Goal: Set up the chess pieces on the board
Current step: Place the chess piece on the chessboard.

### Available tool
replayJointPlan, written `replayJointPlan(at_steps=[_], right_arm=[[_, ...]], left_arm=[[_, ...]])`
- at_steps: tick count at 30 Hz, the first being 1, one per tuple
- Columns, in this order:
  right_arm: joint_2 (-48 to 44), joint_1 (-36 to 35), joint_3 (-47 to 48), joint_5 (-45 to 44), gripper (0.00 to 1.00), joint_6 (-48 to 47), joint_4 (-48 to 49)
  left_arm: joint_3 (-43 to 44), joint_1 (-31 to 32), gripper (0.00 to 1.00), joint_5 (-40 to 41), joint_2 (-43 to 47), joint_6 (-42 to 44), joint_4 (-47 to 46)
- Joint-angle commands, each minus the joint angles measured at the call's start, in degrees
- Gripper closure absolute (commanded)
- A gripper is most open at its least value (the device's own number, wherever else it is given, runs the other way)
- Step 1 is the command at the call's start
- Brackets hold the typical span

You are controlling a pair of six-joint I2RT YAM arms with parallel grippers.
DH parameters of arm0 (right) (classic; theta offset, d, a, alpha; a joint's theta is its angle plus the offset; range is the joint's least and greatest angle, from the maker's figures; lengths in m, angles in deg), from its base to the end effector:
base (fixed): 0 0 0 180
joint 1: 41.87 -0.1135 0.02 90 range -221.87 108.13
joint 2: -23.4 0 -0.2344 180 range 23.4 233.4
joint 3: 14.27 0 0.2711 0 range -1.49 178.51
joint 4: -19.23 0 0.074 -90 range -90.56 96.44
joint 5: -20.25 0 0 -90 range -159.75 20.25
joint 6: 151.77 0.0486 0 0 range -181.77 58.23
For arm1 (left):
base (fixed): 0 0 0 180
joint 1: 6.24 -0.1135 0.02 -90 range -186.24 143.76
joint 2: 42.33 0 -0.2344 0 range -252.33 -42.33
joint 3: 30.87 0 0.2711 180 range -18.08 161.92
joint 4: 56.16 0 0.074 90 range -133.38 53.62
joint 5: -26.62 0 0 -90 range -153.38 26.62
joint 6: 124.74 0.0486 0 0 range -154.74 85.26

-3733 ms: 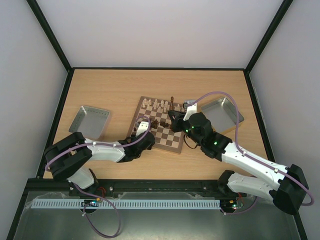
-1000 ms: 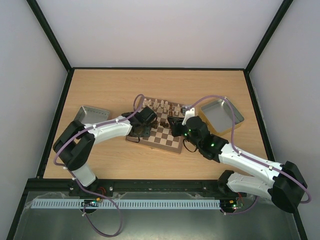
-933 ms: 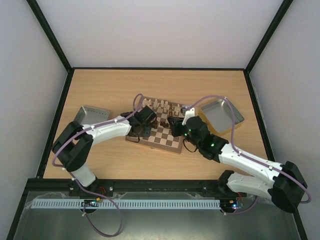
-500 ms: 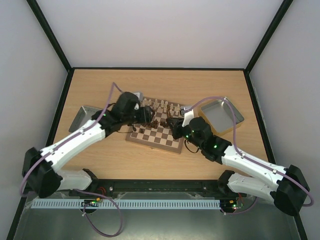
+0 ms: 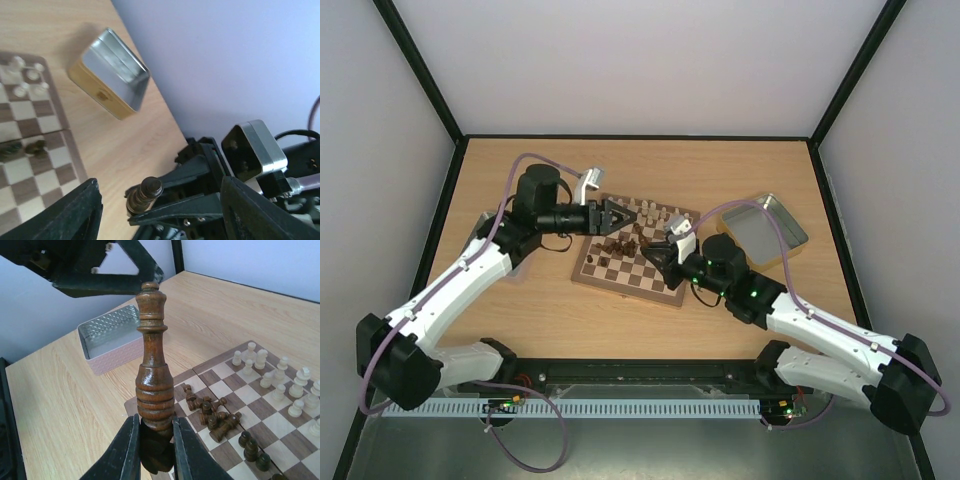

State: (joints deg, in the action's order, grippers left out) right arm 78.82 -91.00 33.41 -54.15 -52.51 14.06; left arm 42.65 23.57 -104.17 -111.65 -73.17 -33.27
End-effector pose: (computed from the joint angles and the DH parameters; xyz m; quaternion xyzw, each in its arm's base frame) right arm 0.1690 0.2153 0.2430 -0.3437 0.6996 0.3938 0.4872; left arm 0.2554 -0.1829 0.3171 0.1453 0.7747 -0.5409 0.2935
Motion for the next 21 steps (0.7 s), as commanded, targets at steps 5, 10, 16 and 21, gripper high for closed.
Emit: replayJointPlan(at_steps=[5,10,16,21], right_arm=[[-1.6,0.1,1.2,4.3,0.89,-7.1,1.6],[-1.4,0.1,1.2,5.0,0.89,-7.5,1.6],[-1.0,0.1,1.3,4.9,0.89,-7.5,1.8],[-0.7,0.1,1.3,4.6,0.89,-6.9,2.2]], left_arm=[[-1.0,-1.1,0.38,-14.3,-1.5,1.5,-0.7],[-1.5,-1.1,0.47,-15.1,-3.0,1.3,-0.7],[-1.5,-0.9,0.61,-16.1,-3.5,3.3,0.2],[-1.2,-0.5,0.72,-15.5,-3.6,6.3,2.8]])
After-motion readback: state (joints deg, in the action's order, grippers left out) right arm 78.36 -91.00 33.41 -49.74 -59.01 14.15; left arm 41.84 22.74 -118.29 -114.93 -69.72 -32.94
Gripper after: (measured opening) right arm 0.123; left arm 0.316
